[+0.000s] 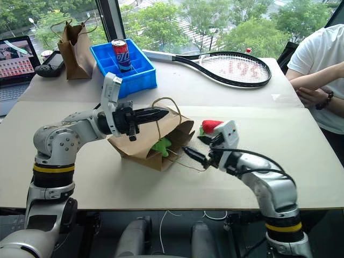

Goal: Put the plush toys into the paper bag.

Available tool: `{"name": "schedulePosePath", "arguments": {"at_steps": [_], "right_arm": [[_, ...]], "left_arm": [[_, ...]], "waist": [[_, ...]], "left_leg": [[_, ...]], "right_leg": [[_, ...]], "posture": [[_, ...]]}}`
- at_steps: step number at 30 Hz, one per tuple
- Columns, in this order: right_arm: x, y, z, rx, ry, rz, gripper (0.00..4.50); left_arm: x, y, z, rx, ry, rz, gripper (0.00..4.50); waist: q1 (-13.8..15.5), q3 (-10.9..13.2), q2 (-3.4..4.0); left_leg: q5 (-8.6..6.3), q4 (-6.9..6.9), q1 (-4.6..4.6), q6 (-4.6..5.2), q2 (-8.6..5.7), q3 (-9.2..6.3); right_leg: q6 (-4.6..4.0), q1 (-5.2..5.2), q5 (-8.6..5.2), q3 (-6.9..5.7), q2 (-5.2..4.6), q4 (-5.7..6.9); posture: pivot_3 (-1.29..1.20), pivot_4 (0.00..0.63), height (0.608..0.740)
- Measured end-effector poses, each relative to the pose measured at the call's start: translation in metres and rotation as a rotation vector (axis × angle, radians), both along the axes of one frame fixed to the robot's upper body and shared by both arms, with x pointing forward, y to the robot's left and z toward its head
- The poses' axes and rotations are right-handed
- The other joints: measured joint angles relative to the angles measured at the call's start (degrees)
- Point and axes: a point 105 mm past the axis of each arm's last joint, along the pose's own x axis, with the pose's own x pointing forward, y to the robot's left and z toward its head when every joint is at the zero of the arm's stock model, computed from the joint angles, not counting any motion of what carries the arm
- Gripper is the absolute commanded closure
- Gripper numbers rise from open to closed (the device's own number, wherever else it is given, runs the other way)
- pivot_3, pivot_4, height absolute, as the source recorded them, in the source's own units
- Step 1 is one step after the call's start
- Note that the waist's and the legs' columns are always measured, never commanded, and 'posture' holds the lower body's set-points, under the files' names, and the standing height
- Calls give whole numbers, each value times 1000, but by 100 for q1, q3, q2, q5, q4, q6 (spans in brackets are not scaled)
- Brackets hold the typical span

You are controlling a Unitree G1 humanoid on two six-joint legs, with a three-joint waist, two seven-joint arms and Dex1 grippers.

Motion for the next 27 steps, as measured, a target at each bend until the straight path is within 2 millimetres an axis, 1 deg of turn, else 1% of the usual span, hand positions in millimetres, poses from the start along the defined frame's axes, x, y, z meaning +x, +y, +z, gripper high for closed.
{"name": "schedulePosePath", "arguments": {"at_steps": [1, 3, 4, 5, 6, 9, 10, 12, 13, 14, 15, 16, 18, 21, 22, 23, 24, 27], "right_arm": [[10, -8, 3, -8, -8, -41, 385], [37, -26, 2, -23, -10, -148, 385], [54, -35, -3, -27, 3, -211, 385], [62, -39, -7, -34, 18, -240, 385], [72, -40, -16, -40, 35, -262, 385], [98, -31, -44, -28, 103, -302, 385], [102, -30, -50, -32, 118, -312, 385], [112, -29, -61, -50, 130, -330, 886], [115, -29, -63, -60, 123, -337, 1167], [116, -30, -64, -63, 123, -341, 1447], [117, -30, -67, -64, 123, -340, 1836], [116, -31, -69, -66, 118, -338, 2081], [114, -31, -72, -64, 116, -324, 2857], [104, -38, -72, -89, 85, -298, 3798], [100, -40, -72, -102, 75, -289, 4137], [95, -41, -70, -117, 60, -271, 4383], [91, -40, -69, -125, 55, -254, 4490], [67, -38, -59, -155, 52, -165, 4490]], "left_arm": [[-1, -1, 0, -2, 0, -1, 4500], [-2, -2, 0, -3, -3, 1, 4500], [-3, -1, 0, -2, -6, 5, 4500], [-3, -2, 0, -1, -9, 5, 4500], [-3, -1, 0, -1, -11, 7, 4500], [-3, -1, 0, -1, -11, 19, 4500], [-3, -1, 0, -2, -12, 19, 4500], [-4, 0, 1, 1, -18, 27, 4500], [-3, 0, 1, 2, -18, 32, 4500], [-3, 0, 1, 3, -18, 35, 4500], [-3, 0, 1, 4, -19, 38, 4500], [-3, 1, 1, 5, -21, 40, 4500], [-3, 1, 2, 3, -22, 45, 4500], [-1, 3, 5, -7, -27, 56, 4500], [-1, 3, 7, -12, -30, 59, 4500], [-1, 3, 10, -19, -35, 58, 4500], [-1, 3, 12, -25, -37, 56, 4500], [1, 1, 18, -41, -43, 48, 4500]], "waist": [[-14, 0, 0], [-35, 0, 0], [-43, 0, 0], [-46, 0, 0], [-41, 0, 0], [-60, 0, 1], [-57, 1, 1], [-33, 1, 1], [-28, 1, 1], [-24, 1, 1], [-22, 1, 1], [-22, 0, 1], [-24, 0, 1], [-16, 1, 1], [-14, 1, 1], [-15, 1, 1], [-17, 1, 2], [-16, 4, 7]], "left_leg": [[0, 0, 3, 0, 0, 0], [1, -1, 6, 1, -1, 0], [1, -3, 6, 1, -2, -1], [1, -3, 7, 1, -1, -1], [2, -9, 5, 1, -2, -1], [3, -14, 1, 2, -2, -1], [3, -16, -1, 1, -2, -1], [3, -19, 0, 1, -3, -2], [3, -18, 1, 1, -3, -2], [3, -17, 2, 1, -3, -3], [3, -16, 4, 1, -3, -3], [4, -15, 7, -1, -3, -3], [5, -16, 22, -6, -2, -4], [2, -17, 57, -12, -2, -5], [-14, -18, 60, -37, -2, -5], [-20, -18, 60, -47, -2, -5], [-21, -18, 60, -47, -2, -5], [-10, -21, 56, -31, -3, -6]], "right_leg": [[-1, 0, 0, 0, 0, 1], [-6, -2, 5, 1, 1, 0], [-4, 0, 6, 2, 2, 1], [2, -1, 9, 3, 3, 0], [24, -1, 17, 4, 4, 0], [35, -4, 17, 11, 9, -4], [36, -5, 16, 11, 9, -3], [39, -1, 15, 10, 9, -6], [39, 3, 15, 9, 9, -7], [39, 6, 15, 8, 9, -7], [39, 9, 15, 8, 9, -7], [39, 13, 15, 8, 9, -7], [38, 27, 15, 7, 10, -6], [35, 66, 10, 3, 9, -10], [29, 72, 6, 3, 9, -14], [25, 73, 4, 3, 9, -14], [26, 73, 4, 4, 9, -14], [37, 67, 5, 4, 9, -13]], "posture": [[0, 150, 740], [0, 150, 740], [0, 150, 740], [0, 150, 740], [0, 150, 740], [0, 150, 740], [0, 150, 740], [0, 150, 740], [0, 150, 740], [0, 150, 740], [0, 150, 740], [0, 150, 740], [0, 150, 740], [0, 150, 740], [0, 150, 740], [0, 150, 740], [0, 150, 740], [0, 150, 740]]}}
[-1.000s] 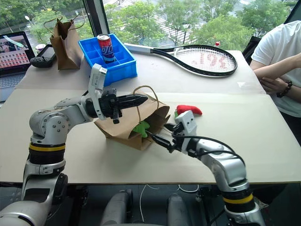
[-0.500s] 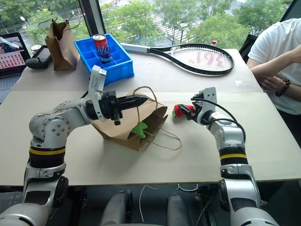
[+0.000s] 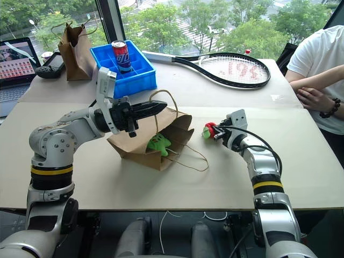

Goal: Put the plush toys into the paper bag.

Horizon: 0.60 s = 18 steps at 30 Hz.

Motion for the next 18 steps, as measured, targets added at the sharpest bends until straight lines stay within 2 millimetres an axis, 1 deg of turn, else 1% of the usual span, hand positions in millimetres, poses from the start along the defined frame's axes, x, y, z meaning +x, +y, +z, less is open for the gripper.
{"name": "schedulePosePath", "arguments": {"at_steps": [1, 3, 4, 5, 6, 8, 9, 10, 11, 13, 15, 16, 18], "right_arm": [[-7, 5, 8, 1, -3, 41, 4490], [-24, 20, 31, 4, -21, 141, 4490], [-34, 34, 43, -3, -30, 208, 4490], [-43, 47, 52, -8, -42, 262, 4490], [-50, 57, 55, -7, -38, 305, 4490], [-59, 80, 52, -3, -7, 369, 4490], [-61, 94, 48, -1, 16, 396, 4490], [-62, 100, 46, -3, 22, 408, 4490], [-62, 112, 44, -8, 23, 426, 4490], [-56, 129, 40, -17, 21, 438, 4490], [-50, 138, 37, -11, 13, 436, 4490], [-45, 146, 36, 0, 2, 438, 4490], [-40, 157, 38, 34, -25, 445, 4490]], "left_arm": [[1, 1, 1, -3, -2, 3, 4500], [1, 0, 4, -11, -5, -1, 4500], [0, -1, 4, -13, -6, -4, 4500], [0, -1, 5, -15, -6, -7, 4500], [0, -2, 5, -16, -5, -9, 4500], [0, -2, 5, -16, -5, -10, 4500], [0, -2, 4, -16, -4, -11, 4500], [-1, -3, 4, -15, -4, -13, 4500], [-1, -3, 4, -15, -3, -14, 4500], [-1, -4, 4, -18, -1, -16, 4500], [-1, -4, 4, -19, 1, -13, 4500], [-1, -5, 4, -21, 2, -13, 4500], [-1, -6, 3, -23, 5, -14, 4500]], "waist": [[0, 3, 5], [-35, 5, 8], [-55, 5, 8], [-67, 5, 8], [-65, 5, 8], [-48, 5, 8], [-46, 5, 8], [-41, 5, 8], [-29, 5, 8], [-17, 5, 8], [0, 5, 7], [2, 5, 7], [2, 6, 7]], "left_leg": [[1, -2, -3, 1, 0, 0], [3, -7, -2, 4, 1, 0], [3, -10, 2, 5, 6, 0], [2, -11, 9, 3, 11, -4], [0, -13, 14, 0, 11, -10], [-3, -14, 18, -5, 11, -13], [-8, -11, 17, -13, 11, -13], [-11, -10, 16, -18, 10, -13], [-11, -8, 16, -18, 10, -13], [-11, -8, 15, -18, 9, -13], [-11, -8, 14, -18, 8, -13], [-10, -9, 13, -18, 8, -13], [-4, -11, 11, -7, 8, -13]], "right_leg": [[0, -4, 0, 1, 0, 0], [-2, -13, -1, 3, 1, 4], [-3, -13, -1, 3, 6, 7], [-7, -8, -3, 3, 15, 7], [-12, -5, -6, 2, 18, 8], [-45, -4, -25, 2, 20, 9], [-46, -4, -25, 3, 19, 10], [-47, -4, -25, 3, 19, 9], [-47, -4, -25, 3, 18, 8], [-48, -2, -24, 3, 19, 7], [-47, 2, -24, 2, 19, 6], [-45, 0, -22, 3, 19, 4], [-30, -1, -14, 2, 19, 5]], "posture": [[0, 150, 740], [0, 150, 740], [0, 150, 740], [0, 150, 740], [0, 150, 740], [0, 150, 740], [0, 150, 740], [0, 150, 740], [0, 150, 740], [0, 150, 740], [0, 150, 740], [0, 150, 740], [0, 150, 740]]}}
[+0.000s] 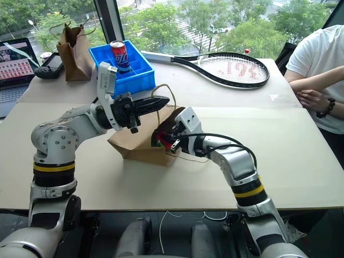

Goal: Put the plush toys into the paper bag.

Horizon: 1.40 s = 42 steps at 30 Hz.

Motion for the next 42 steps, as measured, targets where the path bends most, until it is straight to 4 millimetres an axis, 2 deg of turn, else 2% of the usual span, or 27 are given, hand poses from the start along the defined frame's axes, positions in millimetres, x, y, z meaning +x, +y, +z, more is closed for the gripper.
{"name": "schedulePosePath", "arguments": {"at_steps": [1, 2, 5, 6, 9, 14, 18, 21, 28, 31, 34, 37, 42], "right_arm": [[3, 6, 3, 29, -14, 1, 4490], [5, 11, 4, 58, -20, 3, 4035], [8, 19, 5, 145, -14, 0, 3163], [9, 20, 5, 166, -12, -6, 2743], [10, 17, 5, 208, -12, -28, 1746], [4, 8, -9, 235, 33, -51, 67], [-3, 5, -8, 237, 46, -38, 67], [-9, -7, -11, 205, 63, -40, 67], [-22, -51, -12, 151, 91, -79, 67], [-34, -75, -15, 51, 82, -84, 67], [-44, -86, -17, -11, 82, -75, 67], [-60, -92, -27, -91, 99, -38, 67], [-71, -87, -55, -196, 126, -7, 67]], "left_arm": [[0, 0, 0, 0, 1, 0, 4500], [0, 0, 0, 0, 2, 1, 4500], [0, 0, -1, 0, 4, 3, 4500], [0, 0, -1, 0, 4, 3, 4500], [1, 0, -2, 0, 6, 6, 4500], [1, 0, -2, 1, 6, 7, 4500], [0, 1, -2, 3, 4, 4, 4500], [0, 1, -2, 5, 2, 2, 4500], [-1, 0, -3, 14, 0, -11, 4500], [-1, -1, -4, 17, -5, -18, 4500], [-1, 0, -4, 18, -6, -17, 4500], [1, 0, -5, 17, 2, -19, 4500], [2, 0, -8, 25, 6, -18, 4500]], "waist": [[1, 0, 0], [1, 0, 0], [-3, 0, 0], [-2, 0, 1], [-2, 0, 1], [-17, 1, 1], [-18, 1, 2], [-12, 1, 2], [-1, 1, 2], [6, 1, 1], [5, 2, 1], [-2, 2, 0], [-2, 3, -1]], "left_leg": [[4, -1, 0, 6, 0, 0], [4, -3, 0, 6, 0, 0], [3, -6, 0, 5, 1, 0], [3, -6, -1, 5, 1, 0], [-4, -6, -1, -6, 1, 0], [-9, -9, -1, -15, 2, 0], [-10, -10, -1, -15, 2, 0], [-10, -10, -1, -16, 2, 0], [-10, -8, -4, -16, 1, 0], [-10, -8, -5, -16, 1, 0], [-10, -8, -5, -16, 1, 0], [-11, -9, -4, -16, 1, -1], [-11, -5, -5, -16, 1, -1]], "right_leg": [[15, 0, 7, 0, 0, 0], [17, 0, 8, -1, 0, 0], [17, -1, 7, -1, 1, 0], [17, -2, 7, -1, 1, 0], [16, -2, 7, -2, 0, 0], [14, -5, 7, -2, 1, 1], [12, -8, 5, -2, 1, 4], [-1, -6, -2, -2, 0, 1], [-21, -7, -14, -1, 0, 0], [-22, -7, -15, -1, -1, -3], [-23, -7, -15, -1, -1, -5], [-3, -7, -28, -1, 0, -7], [1, -8, -31, 0, -1, -10]], "posture": [[0, 150, 740], [0, 150, 740], [0, 150, 740], [0, 150, 740], [0, 150, 740], [0, 150, 740], [0, 150, 740], [0, 150, 740], [0, 150, 740], [0, 150, 740], [0, 150, 740], [0, 150, 740], [0, 150, 740]]}}
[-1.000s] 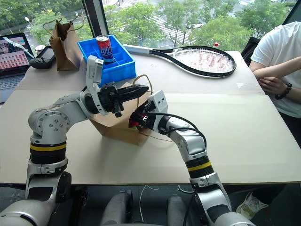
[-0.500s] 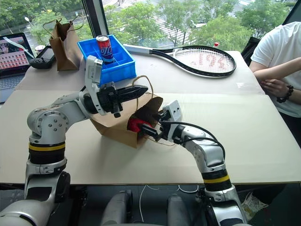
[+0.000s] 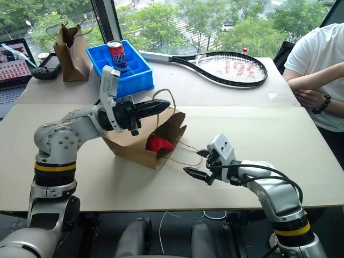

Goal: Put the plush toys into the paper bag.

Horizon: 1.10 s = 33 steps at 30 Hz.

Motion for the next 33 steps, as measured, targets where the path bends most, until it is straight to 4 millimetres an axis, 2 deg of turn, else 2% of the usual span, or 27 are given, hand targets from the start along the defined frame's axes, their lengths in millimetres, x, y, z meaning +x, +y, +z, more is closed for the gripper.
{"name": "schedulePosePath", "arguments": {"at_steps": [2, 6, 13, 16, 22, 24, 25, 28, 33], "right_arm": [[2, 3, -6, -13, -10, -6, 67], [15, 1, -16, -67, -70, -48, 1072], [27, 2, -15, -122, -211, -37, 3520], [38, 0, 1, -118, -314, -68, 4480], [54, 6, 74, -37, -554, -61, 4480], [56, 10, 105, 0, -640, -43, 4480], [56, 12, 127, 17, -702, -30, 4480], [52, 16, 170, 45, -815, 0, 4480], [49, 21, 191, 50, -833, 34, 4480]], "left_arm": [[0, 0, 0, 1, 0, 0, 4500], [0, 0, 0, 2, 1, 0, 4500], [1, 1, 0, 5, 0, 4, 4500], [2, 5, 1, 13, -8, 21, 4500], [11, 18, 14, 30, -78, 88, 4500], [16, 26, 20, 38, -107, 125, 4500], [19, 31, 24, 41, -128, 147, 4500], [26, 44, 33, 46, -168, 202, 4500], [31, 53, 36, 44, -188, 239, 4500]], "waist": [[0, 0, 0], [5, 0, 0], [8, 0, -1], [6, 1, -1], [-6, 1, -1], [-4, 2, 0], [1, 2, 0], [13, 2, 1], [50, 2, 1]], "left_leg": [[0, 2, -1, 0, 0, 0], [0, 4, -1, 0, -1, 0], [1, 5, -1, -1, -2, 0], [1, 4, -2, -2, -1, 0], [2, -2, -2, -2, -1, 0], [2, -3, -3, -2, -1, 0], [2, -4, -3, -2, -1, 0], [2, -7, -5, -2, 0, 0], [3, -2, -42, -2, -1, 1]], "right_leg": [[1, 1, 0, 0, 0, -3], [0, 3, 0, 0, 0, -3], [2, 6, 0, 0, 0, -4], [3, 3, 0, 0, 0, -3], [2, -1, 2, 0, 1, -1], [1, -2, 2, 0, 1, -1], [1, -2, 2, 0, 1, -1], [-7, -2, 6, -2, 0, -4], [-15, -33, 19, -3, 0, 0]], "posture": [[0, 150, 740], [0, 150, 740], [0, 150, 740], [0, 150, 740], [0, 150, 740], [0, 150, 740], [0, 150, 740], [0, 150, 740], [0, 150, 740]]}}
